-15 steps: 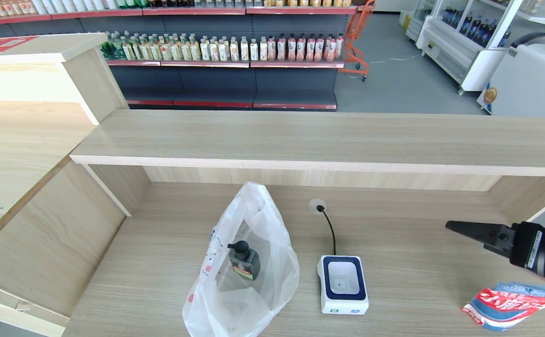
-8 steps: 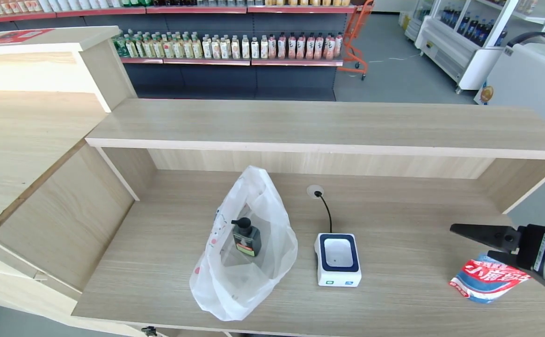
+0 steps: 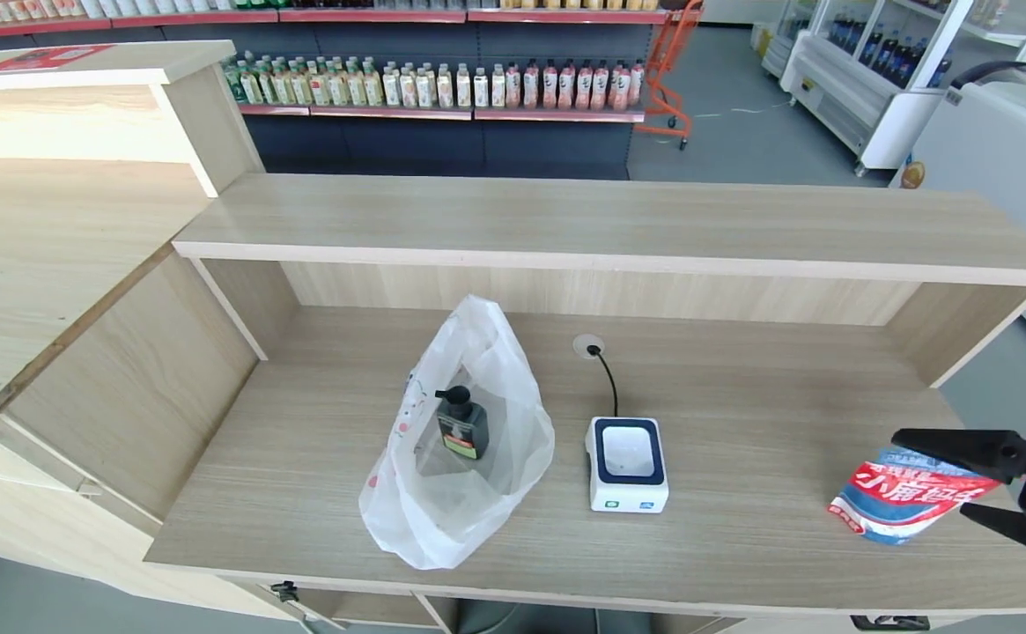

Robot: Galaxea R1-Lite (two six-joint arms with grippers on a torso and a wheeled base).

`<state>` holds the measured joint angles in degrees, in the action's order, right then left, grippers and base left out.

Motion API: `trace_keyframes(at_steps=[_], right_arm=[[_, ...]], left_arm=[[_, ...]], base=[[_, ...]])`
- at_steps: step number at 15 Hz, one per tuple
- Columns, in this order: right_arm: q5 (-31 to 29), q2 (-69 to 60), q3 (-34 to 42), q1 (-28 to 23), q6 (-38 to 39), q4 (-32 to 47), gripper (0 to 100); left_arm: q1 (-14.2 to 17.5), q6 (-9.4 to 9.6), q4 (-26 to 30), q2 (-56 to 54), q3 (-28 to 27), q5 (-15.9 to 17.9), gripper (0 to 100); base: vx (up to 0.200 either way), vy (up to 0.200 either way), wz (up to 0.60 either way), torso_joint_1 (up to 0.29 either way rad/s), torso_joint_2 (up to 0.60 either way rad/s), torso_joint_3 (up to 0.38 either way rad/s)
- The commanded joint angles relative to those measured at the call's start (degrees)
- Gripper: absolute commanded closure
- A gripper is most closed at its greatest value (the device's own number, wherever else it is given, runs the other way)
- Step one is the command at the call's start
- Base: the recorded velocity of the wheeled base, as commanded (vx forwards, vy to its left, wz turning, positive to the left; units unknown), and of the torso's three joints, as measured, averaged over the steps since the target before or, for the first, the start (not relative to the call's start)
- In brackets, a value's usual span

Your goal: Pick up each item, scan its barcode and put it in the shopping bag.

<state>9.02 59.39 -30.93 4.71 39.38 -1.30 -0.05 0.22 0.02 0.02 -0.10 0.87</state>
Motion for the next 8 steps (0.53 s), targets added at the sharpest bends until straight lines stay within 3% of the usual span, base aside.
trace_keyframes(at_steps=[1, 5, 8], right_arm=[[0.0, -1.7, -0.9, -1.5, 2.5, 0.7, 0], [0.0, -1.8, -2.1, -4.7, 4.7, 4.0, 0], [-0.1, -0.9, -4.7, -5.3, 11.2, 4.6, 0]], left_arm=[[0.0, 0.04, 0.0, 0.0, 0.0, 0.0, 0], [0.0, 0.04, 0.0, 0.0, 0.0, 0.0, 0], [0.0, -0.04, 0.0, 0.0, 0.0, 0.0, 0]], base=[[0.0, -0.2, 0.0, 0.002, 0.01, 0.007], [0.0, -0.2, 0.0, 0.002, 0.0, 0.0], [0.0, -0.2, 0.0, 0.004, 0.0, 0.001]])
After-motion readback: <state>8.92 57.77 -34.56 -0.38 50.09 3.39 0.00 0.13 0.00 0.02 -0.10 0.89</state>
